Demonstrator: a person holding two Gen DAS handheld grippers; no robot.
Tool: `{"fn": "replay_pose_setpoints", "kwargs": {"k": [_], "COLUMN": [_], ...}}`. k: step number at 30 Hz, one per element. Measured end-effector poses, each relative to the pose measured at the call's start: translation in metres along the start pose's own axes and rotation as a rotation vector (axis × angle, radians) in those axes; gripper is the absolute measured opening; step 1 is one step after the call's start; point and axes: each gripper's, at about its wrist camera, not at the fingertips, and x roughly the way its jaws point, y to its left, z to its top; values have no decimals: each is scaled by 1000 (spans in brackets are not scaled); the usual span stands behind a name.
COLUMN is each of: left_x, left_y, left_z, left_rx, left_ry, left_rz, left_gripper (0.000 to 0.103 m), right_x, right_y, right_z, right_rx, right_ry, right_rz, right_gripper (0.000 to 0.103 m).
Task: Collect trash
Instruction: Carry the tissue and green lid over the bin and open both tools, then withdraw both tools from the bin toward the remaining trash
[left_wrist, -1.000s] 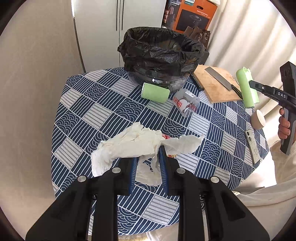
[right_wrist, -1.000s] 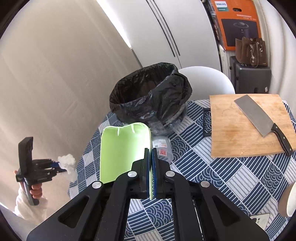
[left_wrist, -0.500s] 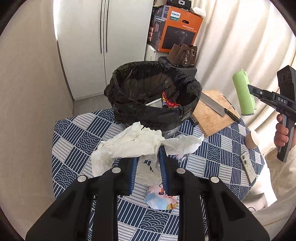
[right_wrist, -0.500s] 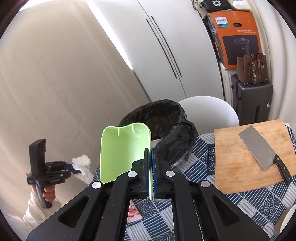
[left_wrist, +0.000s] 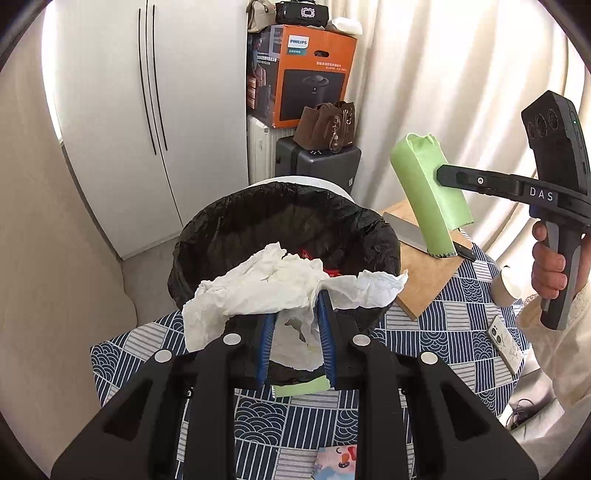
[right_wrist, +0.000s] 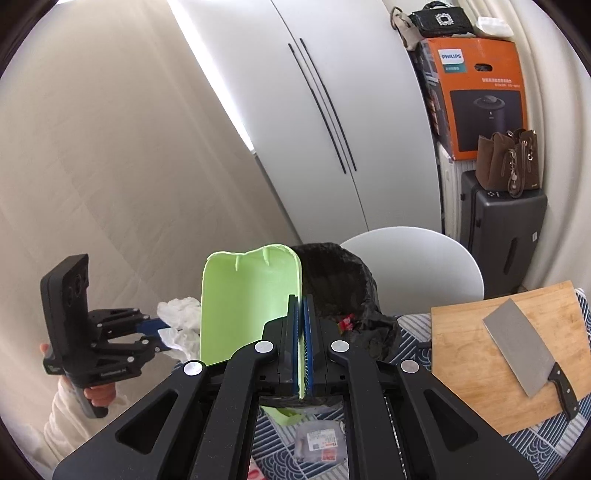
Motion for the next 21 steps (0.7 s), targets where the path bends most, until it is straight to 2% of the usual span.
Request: {"fn": "replay_pose_setpoints", "kwargs": {"k": [1,3,4,5,7,8,10,13,16,21], "left_x": [5,10,10,8,3,1,-2,-2,-2,-9], "left_y": [3,10,13,15,16,16,19,26,29,29], "left_z": [4,9,11,13,14,13,9,2,-7,-28], "left_rx": [6,-11,-22,-25,-13,-8,-10,-46,-75,-119], "left_ry": [0,-23,-44,-68,-105,-116,-117,-94,-68,-39], "left_rz": [1,-9,-22,-29,-19,-9,7,-8,26,35], "left_gripper": [27,43,66,77,85,90,94,96,97,97], "right_x": [6,16,19,20,14,8,2,-1,-5,-15], "right_y": [3,9,11,13,16,18,19,14,8,5], "right_z": [4,11,14,17,20,21,22,21,14,-6], "right_rx": [-9,-23,-23,-21,-27,-33,-45,-38,-23,-25], "right_ry": [-2,-10,-19,-30,-92,-130,-149,-132,-110,-76], "right_rz": [-4,-24,-34,-43,-100,-133,-148,-173,-202,-231], "right_gripper": [5,9,21,50,83,86,88,88,89,90]}}
